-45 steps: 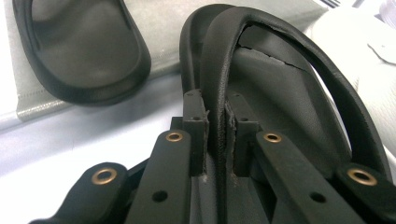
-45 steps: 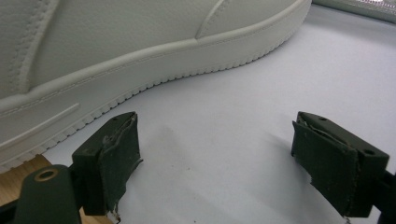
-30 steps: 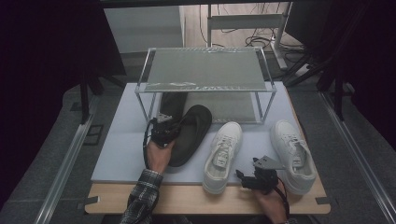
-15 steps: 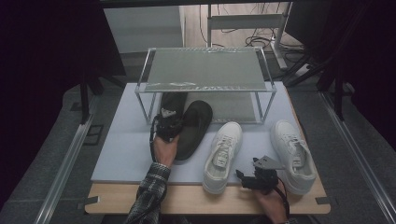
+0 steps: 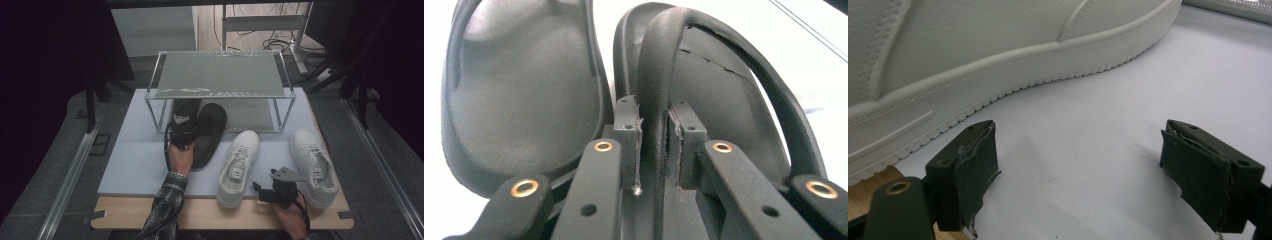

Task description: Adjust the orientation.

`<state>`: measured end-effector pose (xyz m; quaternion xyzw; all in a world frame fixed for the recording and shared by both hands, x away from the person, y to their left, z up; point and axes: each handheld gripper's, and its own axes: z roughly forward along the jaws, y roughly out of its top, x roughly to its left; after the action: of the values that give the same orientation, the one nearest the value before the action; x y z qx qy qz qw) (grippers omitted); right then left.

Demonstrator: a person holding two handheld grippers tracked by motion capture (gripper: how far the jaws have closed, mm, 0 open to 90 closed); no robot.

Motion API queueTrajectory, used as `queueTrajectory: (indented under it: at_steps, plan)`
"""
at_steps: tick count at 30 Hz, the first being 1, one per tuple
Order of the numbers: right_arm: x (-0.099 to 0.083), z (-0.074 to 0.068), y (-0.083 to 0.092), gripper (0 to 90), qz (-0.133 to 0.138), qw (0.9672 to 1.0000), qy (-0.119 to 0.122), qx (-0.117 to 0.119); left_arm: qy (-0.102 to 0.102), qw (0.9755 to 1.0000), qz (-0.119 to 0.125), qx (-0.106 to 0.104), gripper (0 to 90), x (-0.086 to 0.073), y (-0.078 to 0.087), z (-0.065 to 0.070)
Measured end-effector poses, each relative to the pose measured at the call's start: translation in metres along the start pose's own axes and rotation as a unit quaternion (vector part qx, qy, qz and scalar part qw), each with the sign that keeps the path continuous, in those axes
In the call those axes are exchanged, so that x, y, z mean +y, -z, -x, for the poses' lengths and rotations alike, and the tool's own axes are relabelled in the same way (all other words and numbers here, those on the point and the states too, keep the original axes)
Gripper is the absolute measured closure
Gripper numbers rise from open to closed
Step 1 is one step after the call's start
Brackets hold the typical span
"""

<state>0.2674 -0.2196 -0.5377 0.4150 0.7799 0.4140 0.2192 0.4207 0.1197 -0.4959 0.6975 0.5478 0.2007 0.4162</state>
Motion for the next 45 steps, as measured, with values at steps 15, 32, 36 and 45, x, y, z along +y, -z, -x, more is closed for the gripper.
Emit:
queueTrajectory:
  at_steps: [15, 32, 36, 45]
  plan:
    - [0.000, 0.000, 0.000, 15.6, 0.000, 1.0000, 0.001, 0.000, -0.047, 0.9972, -0.005, -0.058, 81.0, -0.003, 0.037, -0.006]
    - [0.000, 0.000, 0.000, 15.7, 0.000, 1.0000, 0.001, -0.001, -0.094, 0.9873, -0.026, -0.125, 89.5, -0.035, 0.072, 0.001]
    - [0.000, 0.000, 0.000, 15.7, 0.000, 1.0000, 0.001, -0.001, -0.097, 0.9864, -0.031, -0.130, 89.5, -0.047, 0.079, -0.001]
    - [0.000, 0.000, 0.000, 15.7, 0.000, 1.0000, 0.001, -0.001, -0.106, 0.9853, -0.040, -0.128, 89.6, -0.066, 0.088, 0.000]
